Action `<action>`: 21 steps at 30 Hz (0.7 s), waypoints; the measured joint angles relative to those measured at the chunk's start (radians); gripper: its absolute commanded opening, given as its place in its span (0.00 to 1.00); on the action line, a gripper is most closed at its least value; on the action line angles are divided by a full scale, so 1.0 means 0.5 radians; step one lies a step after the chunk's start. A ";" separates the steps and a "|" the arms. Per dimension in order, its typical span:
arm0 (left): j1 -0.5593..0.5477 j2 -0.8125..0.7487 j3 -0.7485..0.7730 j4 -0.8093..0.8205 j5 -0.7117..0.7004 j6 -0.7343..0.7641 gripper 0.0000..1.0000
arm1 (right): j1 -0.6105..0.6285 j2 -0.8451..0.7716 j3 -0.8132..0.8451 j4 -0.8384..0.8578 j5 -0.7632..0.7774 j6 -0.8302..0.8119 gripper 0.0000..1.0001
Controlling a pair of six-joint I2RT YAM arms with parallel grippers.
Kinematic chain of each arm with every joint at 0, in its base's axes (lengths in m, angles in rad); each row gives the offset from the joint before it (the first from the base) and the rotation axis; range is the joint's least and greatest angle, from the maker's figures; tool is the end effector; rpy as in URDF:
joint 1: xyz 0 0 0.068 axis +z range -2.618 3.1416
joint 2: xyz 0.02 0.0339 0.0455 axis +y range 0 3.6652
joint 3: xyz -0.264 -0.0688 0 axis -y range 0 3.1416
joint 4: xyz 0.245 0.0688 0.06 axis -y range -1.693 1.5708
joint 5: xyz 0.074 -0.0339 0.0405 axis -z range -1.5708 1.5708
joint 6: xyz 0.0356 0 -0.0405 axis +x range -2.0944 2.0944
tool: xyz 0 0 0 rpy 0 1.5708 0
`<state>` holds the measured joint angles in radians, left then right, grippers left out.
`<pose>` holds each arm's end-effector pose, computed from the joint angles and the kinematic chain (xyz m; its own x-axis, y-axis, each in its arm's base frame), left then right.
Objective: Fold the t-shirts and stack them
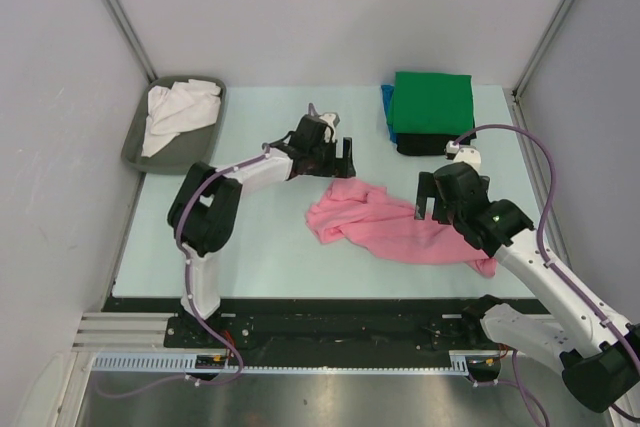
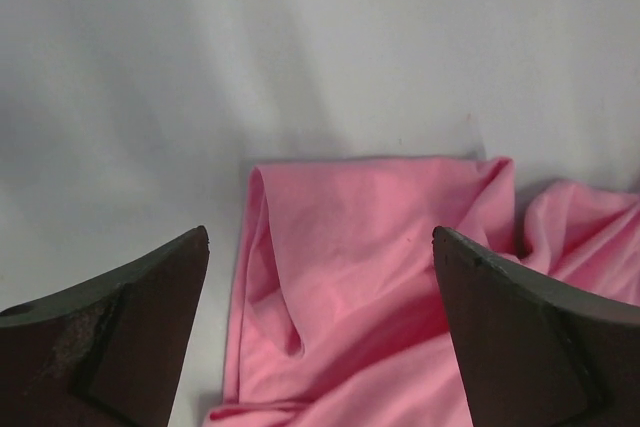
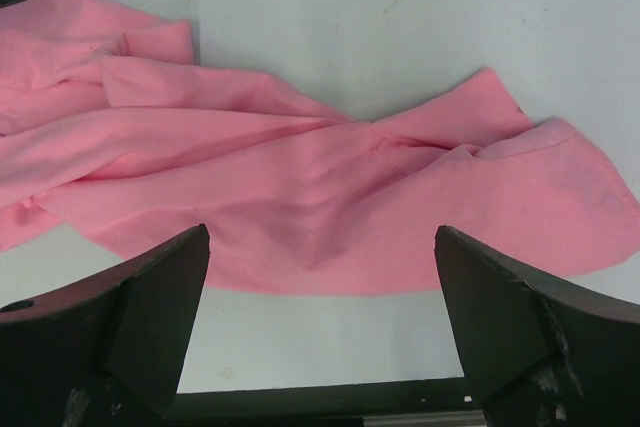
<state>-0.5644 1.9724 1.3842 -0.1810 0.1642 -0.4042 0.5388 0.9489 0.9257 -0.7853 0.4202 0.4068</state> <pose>0.3676 -0.2396 0.1946 -0.7869 0.0390 -0.6159 0.3453 0.8549 -0.3871 0.1672 0.0830 0.3053 -0.6598 0.0264 -0.7510 0.0375 0.9993 0.0023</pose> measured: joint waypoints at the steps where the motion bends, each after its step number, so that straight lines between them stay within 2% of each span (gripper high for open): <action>1: 0.000 0.031 0.021 0.001 0.000 0.003 0.96 | 0.000 0.000 -0.001 0.002 0.000 0.000 1.00; 7: 0.000 0.210 0.148 -0.011 0.002 0.010 0.82 | 0.000 0.002 -0.001 0.017 0.000 -0.001 1.00; 9: 0.000 0.258 0.182 -0.013 0.009 0.011 0.71 | 0.000 0.005 -0.002 0.021 0.000 -0.001 0.99; 10: 0.000 0.276 0.192 -0.013 0.011 0.010 0.64 | 0.000 0.008 -0.002 0.022 0.001 -0.001 0.99; 11: 0.000 0.295 0.197 -0.012 0.015 0.011 0.50 | 0.000 0.008 -0.002 0.024 0.000 -0.001 1.00; 13: 0.001 0.317 0.198 -0.008 0.031 0.004 0.35 | 0.000 0.010 -0.003 0.026 0.000 -0.001 1.00; 14: 0.002 0.321 0.199 -0.005 0.041 0.009 0.23 | 0.000 0.011 -0.003 0.027 0.001 -0.001 1.00; 16: 0.005 0.330 0.199 -0.005 0.054 0.013 0.12 | -0.001 0.014 -0.004 0.027 0.001 -0.001 1.00; 17: 0.005 0.333 0.199 -0.005 0.062 0.009 0.00 | -0.002 0.014 -0.004 0.026 0.001 -0.001 1.00; 21: 0.023 0.334 0.196 0.006 0.094 0.006 0.00 | -0.002 0.015 -0.004 0.026 0.001 -0.001 1.00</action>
<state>-0.5529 2.1395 1.4822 -0.1780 0.2111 -0.4011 0.5381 0.9565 0.9237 -0.7723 0.4206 0.4065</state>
